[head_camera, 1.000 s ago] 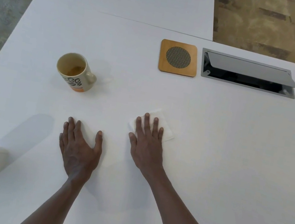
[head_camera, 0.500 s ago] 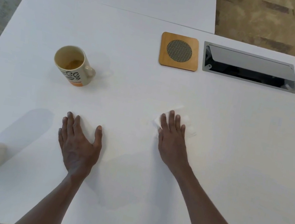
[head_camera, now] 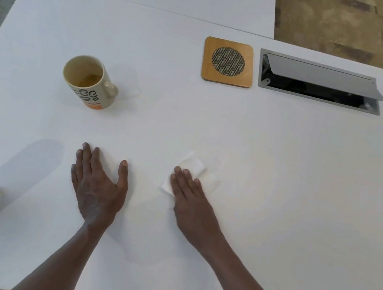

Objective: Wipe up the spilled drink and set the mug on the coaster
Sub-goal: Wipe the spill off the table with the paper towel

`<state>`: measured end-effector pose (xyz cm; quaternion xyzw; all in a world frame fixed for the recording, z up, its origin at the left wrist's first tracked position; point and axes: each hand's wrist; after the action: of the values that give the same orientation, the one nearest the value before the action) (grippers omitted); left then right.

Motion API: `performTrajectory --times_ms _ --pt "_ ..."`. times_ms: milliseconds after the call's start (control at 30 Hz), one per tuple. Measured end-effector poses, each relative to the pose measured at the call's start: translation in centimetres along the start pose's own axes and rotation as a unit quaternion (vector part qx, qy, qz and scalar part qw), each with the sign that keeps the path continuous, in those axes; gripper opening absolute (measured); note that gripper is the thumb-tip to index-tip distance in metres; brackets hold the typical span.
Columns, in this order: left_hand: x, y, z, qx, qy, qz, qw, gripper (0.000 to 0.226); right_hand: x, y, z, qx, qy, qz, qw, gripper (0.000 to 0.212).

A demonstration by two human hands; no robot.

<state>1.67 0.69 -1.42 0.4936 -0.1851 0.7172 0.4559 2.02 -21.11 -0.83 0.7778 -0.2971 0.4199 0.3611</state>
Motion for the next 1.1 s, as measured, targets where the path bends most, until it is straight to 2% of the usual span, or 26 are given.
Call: performTrajectory --times_ms 133,267,467,667,767,900,1000,1100 --pt "0.0 0.0 -0.1 -0.001 0.000 0.002 1.000 0.074 2.0 1.8 4.2 -0.077 -0.005 0.012 0.997 0.064" --pt "-0.2 -0.1 0.0 -0.001 -0.006 0.002 1.000 0.075 4.8 -2.5 6.7 -0.144 -0.043 0.051 0.987 0.056" --pt "-0.1 0.0 0.0 -0.003 -0.003 0.004 1.000 0.072 4.6 -8.7 2.3 -0.075 -0.008 0.026 0.997 0.057" --pt "0.0 0.0 0.0 -0.008 -0.003 0.001 1.000 0.069 0.0 -3.0 -2.9 0.033 0.015 0.003 0.999 0.059" --pt "-0.1 -0.1 -0.1 -0.005 -0.002 -0.001 1.000 0.069 0.1 0.7 -0.8 0.015 0.011 -0.005 1.000 0.059" --pt "-0.3 -0.2 -0.2 -0.007 -0.003 0.001 1.000 0.070 2.4 1.4 3.8 -0.078 0.003 0.009 0.997 0.063" --pt "-0.4 -0.2 -0.4 -0.005 -0.005 0.003 1.000 0.070 4.5 -2.4 5.7 -0.125 -0.017 0.037 0.991 0.057" --pt "-0.5 -0.2 -0.4 -0.009 -0.007 0.007 1.000 0.068 5.3 -7.7 4.5 -0.109 -0.019 0.044 0.993 0.056"
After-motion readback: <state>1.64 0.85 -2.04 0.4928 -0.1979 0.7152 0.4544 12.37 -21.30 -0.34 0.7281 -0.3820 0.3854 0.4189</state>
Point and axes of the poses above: each hand's wrist, its own y-axis away from the middle knuckle, its own x-axis out of the back of the hand, z = x × y, and after that the axes turned 11 degrees about -z, right-handed
